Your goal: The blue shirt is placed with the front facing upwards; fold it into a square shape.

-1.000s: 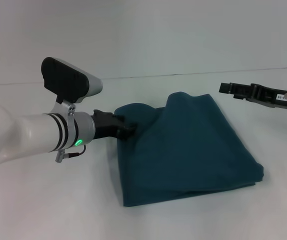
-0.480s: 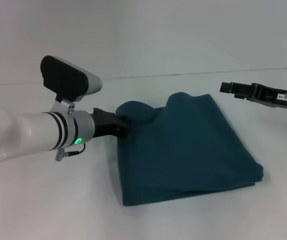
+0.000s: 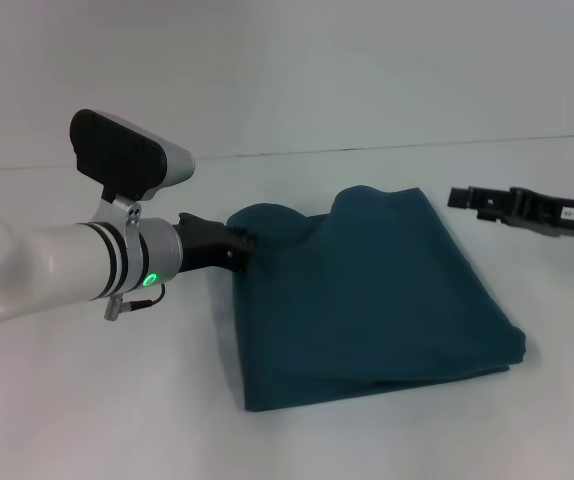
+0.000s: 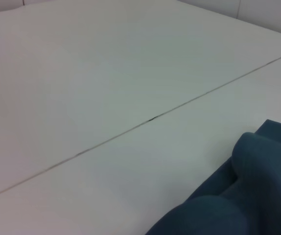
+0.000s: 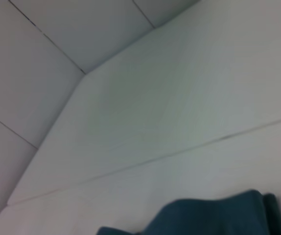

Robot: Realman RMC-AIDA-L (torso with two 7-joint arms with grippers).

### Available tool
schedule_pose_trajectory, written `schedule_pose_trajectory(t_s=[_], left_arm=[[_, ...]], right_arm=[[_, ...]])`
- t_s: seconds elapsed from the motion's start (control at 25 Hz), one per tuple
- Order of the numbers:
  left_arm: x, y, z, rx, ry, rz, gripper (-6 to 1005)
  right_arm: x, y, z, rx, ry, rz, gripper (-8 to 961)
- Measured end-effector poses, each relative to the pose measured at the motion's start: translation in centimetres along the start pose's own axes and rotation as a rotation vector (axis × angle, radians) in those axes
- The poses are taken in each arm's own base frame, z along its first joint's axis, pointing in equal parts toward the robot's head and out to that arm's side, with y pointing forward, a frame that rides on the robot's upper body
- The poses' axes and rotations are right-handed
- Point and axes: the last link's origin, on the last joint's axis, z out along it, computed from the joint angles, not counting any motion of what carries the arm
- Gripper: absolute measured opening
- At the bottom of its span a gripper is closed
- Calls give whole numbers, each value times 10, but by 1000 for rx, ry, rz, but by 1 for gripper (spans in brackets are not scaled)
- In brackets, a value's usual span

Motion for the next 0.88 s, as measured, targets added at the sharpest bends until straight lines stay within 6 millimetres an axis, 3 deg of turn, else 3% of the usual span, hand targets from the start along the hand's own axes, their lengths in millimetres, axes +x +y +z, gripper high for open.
schedule_pose_trajectory(t_s=[0.56, 0.88], left_arm=[[4, 0, 0, -4, 8, 10, 93], [5, 3, 0, -12, 4, 16, 97]], right_arm=[[23, -19, -34, 25, 153, 108, 735], [21, -20, -38, 25, 147, 111, 734]])
